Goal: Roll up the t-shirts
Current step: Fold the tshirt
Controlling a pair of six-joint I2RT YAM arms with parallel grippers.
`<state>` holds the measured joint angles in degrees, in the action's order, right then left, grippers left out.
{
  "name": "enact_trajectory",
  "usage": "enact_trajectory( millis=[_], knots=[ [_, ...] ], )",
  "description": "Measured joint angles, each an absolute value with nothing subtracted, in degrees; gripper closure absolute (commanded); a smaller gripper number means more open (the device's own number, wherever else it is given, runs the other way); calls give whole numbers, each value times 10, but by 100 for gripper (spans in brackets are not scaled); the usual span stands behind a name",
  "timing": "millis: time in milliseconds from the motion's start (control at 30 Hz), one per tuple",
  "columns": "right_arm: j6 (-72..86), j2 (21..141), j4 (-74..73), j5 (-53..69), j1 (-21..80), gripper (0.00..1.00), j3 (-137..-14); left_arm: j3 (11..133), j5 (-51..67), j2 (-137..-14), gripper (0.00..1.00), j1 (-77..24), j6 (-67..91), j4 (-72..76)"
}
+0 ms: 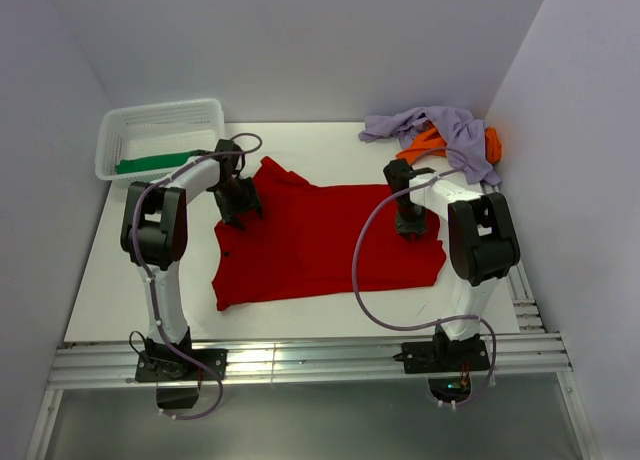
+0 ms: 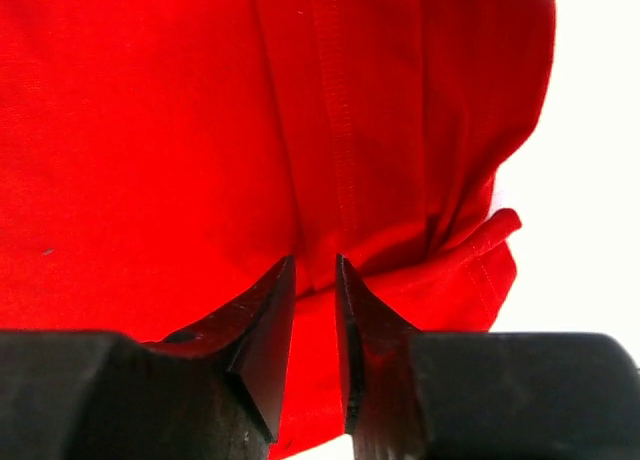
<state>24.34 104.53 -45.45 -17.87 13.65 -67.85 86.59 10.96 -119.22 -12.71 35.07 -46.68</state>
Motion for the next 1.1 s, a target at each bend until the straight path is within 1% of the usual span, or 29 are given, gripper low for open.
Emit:
enact_trajectory(
  millis=[133, 233, 267, 300, 367, 400, 600, 833, 867, 967, 1100],
  knots=[
    [244, 1057, -456, -191, 136, 75, -677, 872, 110, -1197, 33, -127, 350, -473],
    [244, 1061, -457, -201, 136, 80, -677, 877, 110, -1201, 33, -127, 349, -478],
    [244, 1061, -458, -204, 136, 83, -677, 878, 110, -1203, 34, -127, 349, -479],
    [245, 1062, -459, -207, 136, 91, -677, 879, 110, -1203, 34, -127, 349, -480],
    [247, 1063, -461, -215, 136, 98, -677, 880, 111, -1206, 34, -127, 349, -481],
    [249, 1063, -463, -219, 136, 100, -677, 880, 111, -1206, 34, -127, 349, -481],
    [259, 1063, -474, -236, 123, 100, -677, 885, 114, -1212, 34, -126, 349, -486],
    [274, 1063, -485, -258, 72, 100, -677, 889, 114, -1217, 34, -126, 349, -492],
    [274, 1063, -486, -258, 64, 97, -677, 890, 114, -1218, 34, -126, 349, -493],
    [271, 1057, -476, -243, 49, 66, -672, 890, 114, -1219, 34, -126, 347, -494],
    [257, 1027, -467, -213, 50, 64, -652, 893, 114, -1219, 34, -126, 347, -494]
  ],
)
